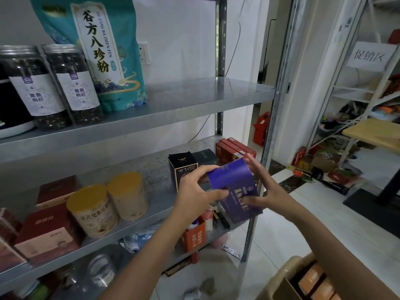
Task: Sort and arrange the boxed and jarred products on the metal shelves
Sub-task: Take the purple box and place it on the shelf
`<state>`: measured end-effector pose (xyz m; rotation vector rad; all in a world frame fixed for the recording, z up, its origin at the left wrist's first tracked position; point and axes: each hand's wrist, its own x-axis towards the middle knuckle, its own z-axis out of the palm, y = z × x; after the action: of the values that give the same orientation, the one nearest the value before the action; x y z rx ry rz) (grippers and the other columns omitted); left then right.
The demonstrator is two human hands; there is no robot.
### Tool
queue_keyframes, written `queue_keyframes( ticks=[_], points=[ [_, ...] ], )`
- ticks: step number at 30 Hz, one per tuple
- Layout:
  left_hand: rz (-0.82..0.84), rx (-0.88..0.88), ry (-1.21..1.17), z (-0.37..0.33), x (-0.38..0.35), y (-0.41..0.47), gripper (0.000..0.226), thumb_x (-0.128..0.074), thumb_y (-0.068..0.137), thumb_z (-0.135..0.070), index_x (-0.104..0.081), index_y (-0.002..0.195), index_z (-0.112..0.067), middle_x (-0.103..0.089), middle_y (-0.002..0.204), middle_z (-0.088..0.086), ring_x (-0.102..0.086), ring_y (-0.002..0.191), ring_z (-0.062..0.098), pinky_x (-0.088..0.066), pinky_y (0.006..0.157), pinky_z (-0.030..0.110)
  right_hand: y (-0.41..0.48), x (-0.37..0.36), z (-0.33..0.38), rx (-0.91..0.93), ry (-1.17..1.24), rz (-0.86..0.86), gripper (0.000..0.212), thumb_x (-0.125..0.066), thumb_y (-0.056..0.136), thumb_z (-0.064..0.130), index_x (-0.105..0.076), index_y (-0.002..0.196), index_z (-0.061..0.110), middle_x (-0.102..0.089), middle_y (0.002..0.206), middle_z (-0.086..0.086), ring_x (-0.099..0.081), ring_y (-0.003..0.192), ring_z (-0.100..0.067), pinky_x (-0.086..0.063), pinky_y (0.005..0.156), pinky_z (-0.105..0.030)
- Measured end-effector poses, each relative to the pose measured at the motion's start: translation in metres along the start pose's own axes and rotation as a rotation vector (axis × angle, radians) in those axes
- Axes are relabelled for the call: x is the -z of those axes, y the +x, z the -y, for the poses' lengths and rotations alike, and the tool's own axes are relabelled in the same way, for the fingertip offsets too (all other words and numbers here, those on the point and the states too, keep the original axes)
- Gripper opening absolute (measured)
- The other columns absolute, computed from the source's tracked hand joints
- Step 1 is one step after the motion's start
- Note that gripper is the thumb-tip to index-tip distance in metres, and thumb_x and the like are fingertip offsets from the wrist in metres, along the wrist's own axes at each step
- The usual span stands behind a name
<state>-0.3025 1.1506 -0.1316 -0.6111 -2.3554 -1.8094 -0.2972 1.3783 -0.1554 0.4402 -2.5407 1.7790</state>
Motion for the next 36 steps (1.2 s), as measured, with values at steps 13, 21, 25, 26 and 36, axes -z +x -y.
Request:
queue_keyframes(
  ticks=[13, 21, 25, 26, 36],
  points=[
    [0.178, 0.735, -0.554, 0.014, -0.048, -0.03, 0.059, -0.068, 0.089, -0.029, -0.038, 0.139, -0.019, -0.071, 0.111, 0.008, -0.071, 0.077, 0.02, -0.059, 0.06, 0.034, 0.012, -0.021, -0.013, -0.527, 0.35, -0.345, 0.044, -0.079, 0.074, 0.043, -0.067, 0.095, 0.005, -0.076, 0.078, -0.007, -0.073, 0.064, -0.019, -0.052, 0.051, -0.021],
    [0.086, 0.985, -0.652, 0.024, -0.048, -0.029, 0.035, -0.072, 0.085, -0.028, -0.059, 0.113, -0.013, -0.075, 0.079, 0.011, -0.072, 0.059, 0.022, -0.051, 0.041, 0.025, 0.003, -0.034, -0.034, -0.509, 0.222, -0.354, 0.048, -0.039, 0.102, 0.044, -0.036, 0.145, 0.022, -0.055, 0.132, -0.01, -0.058, 0.113, -0.023, -0.054, 0.066, -0.031],
    [0.148, 1.092, -0.762, 0.024, -0.038, -0.024, 0.047, -0.079, 0.073, -0.025, -0.059, 0.113, -0.01, -0.074, 0.089, 0.019, -0.073, 0.069, 0.034, -0.051, 0.04, 0.025, -0.012, -0.023, -0.053, -0.071, -0.425, -0.281, 0.072, -0.064, 0.093, 0.016, -0.02, 0.148, 0.035, -0.012, 0.159, -0.009, -0.017, 0.146, -0.023, -0.041, 0.108, -0.046],
    [0.189, 1.097, -0.774, 0.024, -0.036, -0.024, 0.054, -0.08, 0.069, -0.026, -0.059, 0.115, -0.009, -0.074, 0.093, 0.02, -0.073, 0.071, 0.034, -0.051, 0.04, 0.025, -0.015, -0.021, -0.057, 0.006, -0.569, -0.224, 0.08, -0.073, 0.086, 0.014, -0.023, 0.144, 0.035, -0.009, 0.16, -0.009, -0.013, 0.147, -0.023, -0.037, 0.11, -0.043],
    [0.244, 0.768, -0.232, 0.021, -0.038, -0.024, 0.051, -0.028, 0.1, -0.056, -0.061, 0.113, -0.019, -0.07, 0.111, 0.008, -0.066, 0.099, 0.018, -0.055, 0.088, 0.034, -0.029, 0.0, -0.075, 0.064, -0.512, -0.094, 0.066, -0.089, 0.066, 0.029, -0.047, 0.116, 0.041, -0.053, 0.109, 0.036, -0.049, 0.112, 0.013, -0.04, 0.087, -0.011]
  ],
)
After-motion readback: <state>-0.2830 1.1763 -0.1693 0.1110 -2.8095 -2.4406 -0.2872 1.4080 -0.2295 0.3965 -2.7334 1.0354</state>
